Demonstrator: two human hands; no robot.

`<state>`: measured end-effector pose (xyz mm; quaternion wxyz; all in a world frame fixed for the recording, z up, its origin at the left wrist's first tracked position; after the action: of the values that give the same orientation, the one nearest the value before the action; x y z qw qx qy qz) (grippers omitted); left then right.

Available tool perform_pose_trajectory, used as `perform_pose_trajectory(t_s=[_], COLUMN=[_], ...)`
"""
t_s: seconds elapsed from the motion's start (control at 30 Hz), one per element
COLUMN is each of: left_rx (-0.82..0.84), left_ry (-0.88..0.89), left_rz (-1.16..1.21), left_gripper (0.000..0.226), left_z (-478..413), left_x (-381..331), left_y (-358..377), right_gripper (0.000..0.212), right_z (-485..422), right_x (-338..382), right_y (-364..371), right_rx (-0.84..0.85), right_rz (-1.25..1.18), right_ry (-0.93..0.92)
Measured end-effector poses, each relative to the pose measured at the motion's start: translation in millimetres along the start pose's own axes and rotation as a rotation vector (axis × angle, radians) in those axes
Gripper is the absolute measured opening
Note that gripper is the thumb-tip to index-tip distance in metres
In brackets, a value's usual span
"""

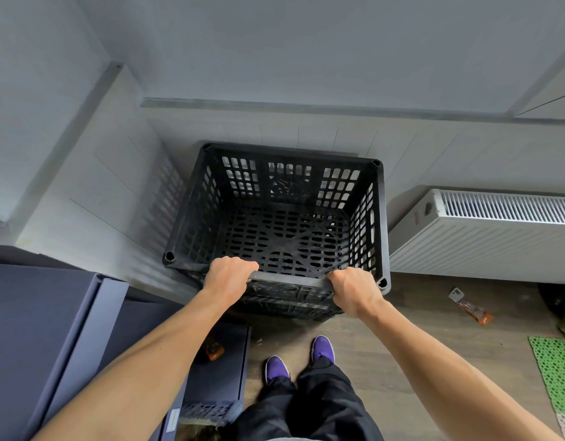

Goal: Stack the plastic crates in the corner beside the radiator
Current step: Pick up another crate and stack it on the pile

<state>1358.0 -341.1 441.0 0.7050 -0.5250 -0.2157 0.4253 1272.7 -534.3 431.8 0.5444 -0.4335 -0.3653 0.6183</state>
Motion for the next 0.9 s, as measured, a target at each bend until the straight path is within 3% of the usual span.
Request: perform_pose_trajectory(t_s=[0.5, 0.9], left_rx=[0.000, 0.001], left_ry=[0.016, -0.023], left_rz=[0.038, 0.054], left_gripper=[0.025, 0.021], left_z=[6.6, 4.2], left_x=[-4.8, 2.9], left_y=[-1.8, 0.0], right_gripper=[0.025, 0.014], right_z=[8.5, 4.0], right_x=[-0.8, 0.6], right_y=[5.0, 4.4], right_rx=[0.023, 0.065], right_rz=[0.031, 0.046], right_ry=[0.033, 0.089])
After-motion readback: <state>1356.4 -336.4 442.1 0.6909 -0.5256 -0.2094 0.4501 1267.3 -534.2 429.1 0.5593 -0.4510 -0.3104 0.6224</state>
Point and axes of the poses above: each hand's wrist, its own z-axis away from the middle knuckle, its own y-axis out of the palm, x = y × z, the point moved 10 cm from there along -z, towards the middle knuckle, and after that the axes turned 13 degrees about z, right-handed, at the moved point
